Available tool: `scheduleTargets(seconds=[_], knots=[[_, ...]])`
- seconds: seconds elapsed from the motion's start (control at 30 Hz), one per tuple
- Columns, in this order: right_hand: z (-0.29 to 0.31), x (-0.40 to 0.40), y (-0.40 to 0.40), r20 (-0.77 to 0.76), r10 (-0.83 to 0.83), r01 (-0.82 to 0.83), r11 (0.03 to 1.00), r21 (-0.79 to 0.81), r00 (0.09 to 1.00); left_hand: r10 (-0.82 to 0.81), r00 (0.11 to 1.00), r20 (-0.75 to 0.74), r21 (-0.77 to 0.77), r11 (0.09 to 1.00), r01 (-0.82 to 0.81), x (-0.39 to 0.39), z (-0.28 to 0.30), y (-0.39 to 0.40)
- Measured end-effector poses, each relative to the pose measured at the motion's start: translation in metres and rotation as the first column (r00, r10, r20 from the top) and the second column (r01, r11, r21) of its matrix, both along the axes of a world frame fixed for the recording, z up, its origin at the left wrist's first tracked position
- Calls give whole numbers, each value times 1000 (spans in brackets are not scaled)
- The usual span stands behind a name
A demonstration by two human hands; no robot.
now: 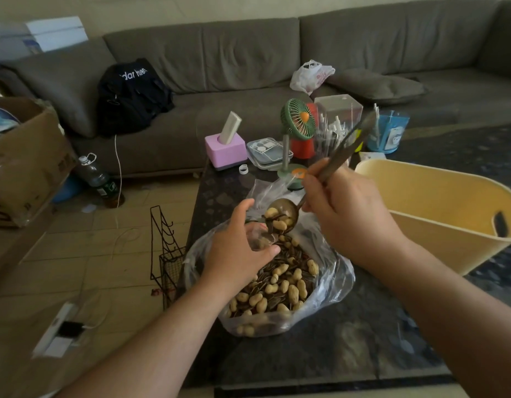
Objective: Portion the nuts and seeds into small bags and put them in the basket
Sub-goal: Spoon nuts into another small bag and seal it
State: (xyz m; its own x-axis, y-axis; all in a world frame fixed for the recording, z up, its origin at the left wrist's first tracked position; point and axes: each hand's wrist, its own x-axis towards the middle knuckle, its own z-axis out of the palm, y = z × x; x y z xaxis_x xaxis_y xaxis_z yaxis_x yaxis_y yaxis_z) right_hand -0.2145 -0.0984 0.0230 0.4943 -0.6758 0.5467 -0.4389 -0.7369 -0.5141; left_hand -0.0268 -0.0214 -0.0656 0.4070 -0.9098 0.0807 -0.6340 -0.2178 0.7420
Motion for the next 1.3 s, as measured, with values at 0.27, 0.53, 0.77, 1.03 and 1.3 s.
scheduleTargets(seconds=[0.27, 0.53, 0.77, 1.03, 1.3], knots=[[-15, 10, 2, -85, 115, -128, 978, -165, 990, 9, 1000, -19, -15, 1000, -9, -2, -5, -2], [-25, 12, 9, -81, 208, -222, 938, -266, 975, 34, 999, -40, -79, 996, -37, 3, -4, -1], [-37, 12, 10, -35, 239, -238, 928, -286, 971, 53, 996, -72, -65, 996, -57, 7, -7, -4], [-40, 5, 2, -10, 121, -121, 975, -184, 993, 66, 990, -121, -39, 997, -71, 12, 0, 1], [-59, -4, -8, -200, 130, -132, 991, 0, 971, 98, 976, -196, -31, 994, -106, 18, 1, 5]])
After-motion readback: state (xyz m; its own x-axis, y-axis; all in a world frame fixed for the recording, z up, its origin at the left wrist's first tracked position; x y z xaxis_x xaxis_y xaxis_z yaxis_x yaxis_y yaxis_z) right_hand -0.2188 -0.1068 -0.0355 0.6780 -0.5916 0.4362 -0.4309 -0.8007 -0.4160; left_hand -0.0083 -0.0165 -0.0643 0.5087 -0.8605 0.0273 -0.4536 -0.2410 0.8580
